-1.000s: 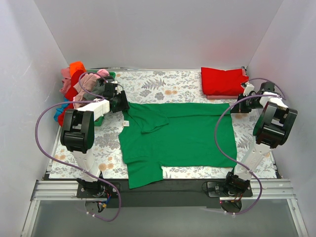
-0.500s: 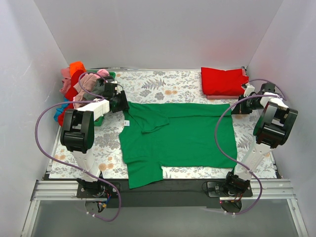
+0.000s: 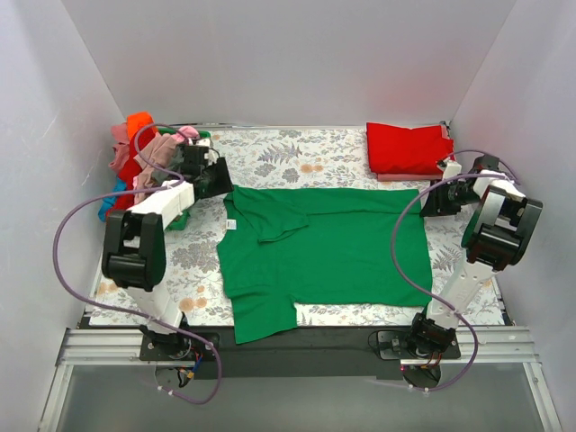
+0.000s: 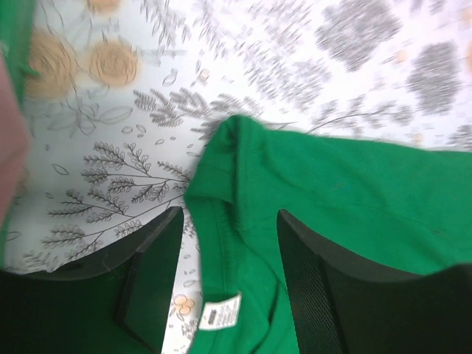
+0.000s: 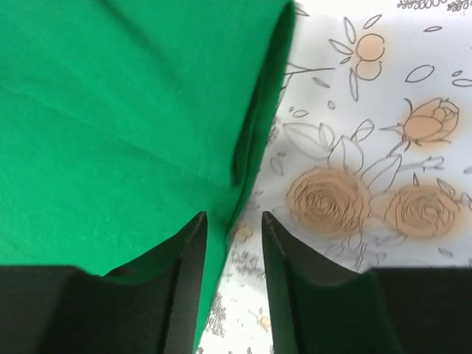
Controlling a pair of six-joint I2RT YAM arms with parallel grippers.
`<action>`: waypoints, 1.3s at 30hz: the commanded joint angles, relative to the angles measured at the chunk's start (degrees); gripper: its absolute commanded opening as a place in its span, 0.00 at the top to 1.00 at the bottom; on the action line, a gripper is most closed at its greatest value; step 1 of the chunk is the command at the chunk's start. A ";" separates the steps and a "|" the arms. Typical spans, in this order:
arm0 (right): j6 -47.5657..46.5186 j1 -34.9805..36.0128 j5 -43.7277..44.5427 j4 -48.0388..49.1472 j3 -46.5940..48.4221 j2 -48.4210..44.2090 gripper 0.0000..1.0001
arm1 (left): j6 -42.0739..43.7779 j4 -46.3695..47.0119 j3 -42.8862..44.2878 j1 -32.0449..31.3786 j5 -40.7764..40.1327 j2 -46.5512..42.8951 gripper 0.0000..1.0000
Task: Fold and stack the t-shirts
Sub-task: Fold the tshirt
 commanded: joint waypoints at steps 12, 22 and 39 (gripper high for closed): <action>-14.32 10.76 -9.49 -3.51 -14.49 -26.29 0.47 | 1.14 -5.71 -11.73 0.91 16.35 -36.57 0.02; -23.91 19.03 -25.15 -1.40 -29.78 -43.19 0.40 | -4.75 -19.08 -14.38 -1.28 34.48 -44.67 0.13; -26.72 18.94 -26.83 -0.87 -34.64 -44.08 0.40 | -16.00 -38.59 -20.17 -20.97 27.19 -48.35 0.23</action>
